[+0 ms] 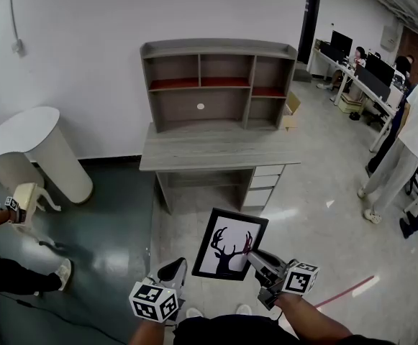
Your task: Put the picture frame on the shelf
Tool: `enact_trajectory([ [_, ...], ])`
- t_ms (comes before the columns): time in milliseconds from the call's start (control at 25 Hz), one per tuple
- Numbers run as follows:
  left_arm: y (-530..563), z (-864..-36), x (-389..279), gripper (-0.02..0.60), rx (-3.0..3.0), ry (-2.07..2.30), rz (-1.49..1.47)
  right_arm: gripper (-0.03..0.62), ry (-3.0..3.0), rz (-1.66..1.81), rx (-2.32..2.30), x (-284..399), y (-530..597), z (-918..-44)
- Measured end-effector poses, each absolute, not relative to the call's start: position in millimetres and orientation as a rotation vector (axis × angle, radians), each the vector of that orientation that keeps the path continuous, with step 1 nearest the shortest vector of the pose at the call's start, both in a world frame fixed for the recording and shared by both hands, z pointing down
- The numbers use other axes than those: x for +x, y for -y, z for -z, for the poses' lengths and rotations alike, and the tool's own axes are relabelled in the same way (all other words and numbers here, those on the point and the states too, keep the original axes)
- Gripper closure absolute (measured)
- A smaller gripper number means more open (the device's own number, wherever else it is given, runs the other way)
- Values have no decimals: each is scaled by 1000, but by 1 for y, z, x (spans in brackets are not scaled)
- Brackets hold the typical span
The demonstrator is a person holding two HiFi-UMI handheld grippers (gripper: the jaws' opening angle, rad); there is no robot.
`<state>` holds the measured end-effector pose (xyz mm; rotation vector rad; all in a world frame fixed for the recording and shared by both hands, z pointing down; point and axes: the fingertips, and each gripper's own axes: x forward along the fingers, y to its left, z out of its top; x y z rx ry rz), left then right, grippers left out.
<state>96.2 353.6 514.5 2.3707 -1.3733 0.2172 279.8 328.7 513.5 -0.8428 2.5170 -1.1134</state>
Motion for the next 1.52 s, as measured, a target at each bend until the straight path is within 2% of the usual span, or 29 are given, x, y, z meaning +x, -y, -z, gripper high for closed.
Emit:
enact_trajectory([
  [360, -357, -520, 74, 572, 2381, 1360, -235, 511, -2556, 1096, -938, 262, -328, -524],
  [1000, -350, -522, -5, 572, 2391, 1329, -233, 511, -2518, 1149, -946, 184, -326, -533],
  [1520, -272, -522, -18, 572, 2368, 1358, -196, 511, -2517, 1129, -950, 181, -237, -530],
])
